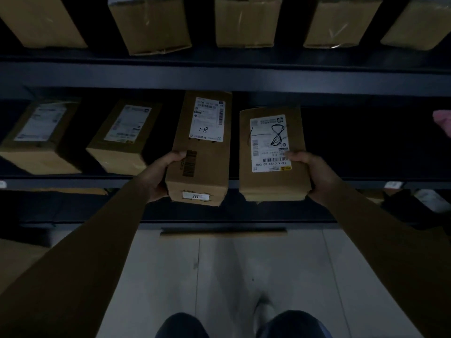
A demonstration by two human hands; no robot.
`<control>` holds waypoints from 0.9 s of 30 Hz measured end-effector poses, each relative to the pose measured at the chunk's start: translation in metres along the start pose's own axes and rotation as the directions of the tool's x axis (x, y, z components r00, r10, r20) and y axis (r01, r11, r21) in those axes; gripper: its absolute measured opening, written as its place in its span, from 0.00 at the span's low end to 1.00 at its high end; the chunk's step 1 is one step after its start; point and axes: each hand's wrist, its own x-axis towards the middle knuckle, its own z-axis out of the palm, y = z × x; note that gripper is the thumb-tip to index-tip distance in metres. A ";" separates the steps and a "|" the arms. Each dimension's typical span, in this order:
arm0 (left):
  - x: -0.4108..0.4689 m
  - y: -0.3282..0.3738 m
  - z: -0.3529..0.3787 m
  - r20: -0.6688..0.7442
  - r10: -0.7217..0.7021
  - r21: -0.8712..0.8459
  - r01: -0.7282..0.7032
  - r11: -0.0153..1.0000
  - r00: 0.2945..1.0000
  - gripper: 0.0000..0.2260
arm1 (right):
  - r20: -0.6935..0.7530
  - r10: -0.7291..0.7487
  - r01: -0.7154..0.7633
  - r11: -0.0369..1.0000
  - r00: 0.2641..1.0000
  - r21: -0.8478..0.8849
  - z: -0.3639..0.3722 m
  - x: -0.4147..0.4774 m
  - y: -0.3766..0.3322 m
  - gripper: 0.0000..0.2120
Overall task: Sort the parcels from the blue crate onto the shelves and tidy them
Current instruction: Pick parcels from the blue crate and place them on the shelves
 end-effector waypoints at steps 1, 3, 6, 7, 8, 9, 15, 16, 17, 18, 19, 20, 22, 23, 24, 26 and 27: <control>0.006 0.002 0.000 -0.013 0.003 0.005 -0.003 1.000 1.000 0.23 | 0.004 0.000 0.000 1.000 1.000 0.006 0.001 0.006 -0.001 0.14; 0.017 0.006 0.000 -0.040 0.010 0.012 -0.010 1.000 0.999 0.21 | 0.020 -0.003 0.003 1.000 1.000 0.002 0.001 0.017 -0.004 0.13; 0.029 0.009 0.001 -0.065 0.005 0.000 -0.005 1.000 0.998 0.15 | 0.022 0.038 -0.038 0.999 0.999 -0.004 0.001 0.033 -0.007 0.17; 0.033 0.010 0.002 -0.065 -0.002 -0.024 0.001 1.000 0.998 0.14 | 0.023 0.060 -0.060 0.998 0.998 0.005 0.002 0.039 -0.007 0.19; 0.036 0.012 0.002 -0.056 -0.007 -0.051 0.004 0.999 0.998 0.14 | 0.029 0.071 -0.072 0.997 0.997 0.018 0.003 0.043 -0.008 0.19; 0.039 0.013 0.003 -0.047 -0.005 -0.073 0.001 0.997 0.999 0.15 | 0.030 0.063 -0.064 0.998 0.998 0.023 0.005 0.049 -0.008 0.18; 0.059 0.022 -0.002 -0.082 0.040 -0.083 -0.047 0.995 0.996 0.18 | 0.034 -0.002 0.002 1.000 0.999 0.010 0.010 0.075 -0.012 0.12; 0.060 0.025 -0.002 -0.088 0.046 -0.078 -0.053 0.996 0.995 0.17 | 0.042 -0.006 0.005 1.000 0.999 0.012 0.011 0.079 -0.013 0.12; 0.062 0.027 -0.002 -0.096 0.054 -0.073 -0.061 0.995 0.994 0.16 | 0.047 -0.012 0.011 1.000 0.999 0.014 0.011 0.083 -0.015 0.12; 0.064 0.029 -0.003 -0.099 0.059 -0.070 -0.066 0.995 0.993 0.15 | 0.051 -0.017 0.016 1.000 0.999 0.018 0.012 0.087 -0.016 0.13; 0.066 0.030 -0.004 -0.098 0.061 -0.067 -0.068 0.995 0.993 0.15 | 0.053 -0.022 0.021 1.000 0.998 0.022 0.013 0.091 -0.017 0.14; 0.067 0.030 -0.004 -0.094 0.061 -0.065 -0.067 0.996 0.994 0.16 | 0.056 -0.026 0.024 0.999 0.998 0.028 0.014 0.093 -0.018 0.14; 0.070 0.032 -0.003 -0.092 0.068 -0.065 -0.075 0.995 0.993 0.16 | 0.061 -0.023 0.021 0.999 0.998 0.036 0.016 0.098 -0.020 0.12; 0.071 0.033 -0.002 -0.102 0.075 -0.066 -0.082 0.994 0.992 0.15 | 0.063 -0.016 0.014 0.999 0.998 0.037 0.017 0.101 -0.021 0.12; 0.072 0.035 0.000 -0.116 0.077 -0.071 -0.085 0.994 0.990 0.13 | 0.065 -0.009 0.007 0.999 0.998 0.038 0.017 0.103 -0.021 0.11; 0.072 0.038 0.001 -0.131 0.080 -0.076 -0.090 0.993 0.988 0.13 | 0.063 -0.003 0.001 0.999 0.998 0.039 0.018 0.105 -0.021 0.09; 0.072 0.039 0.001 -0.129 0.083 -0.074 -0.093 0.993 0.988 0.13 | 0.064 -0.003 0.001 0.999 0.998 0.039 0.018 0.107 -0.021 0.08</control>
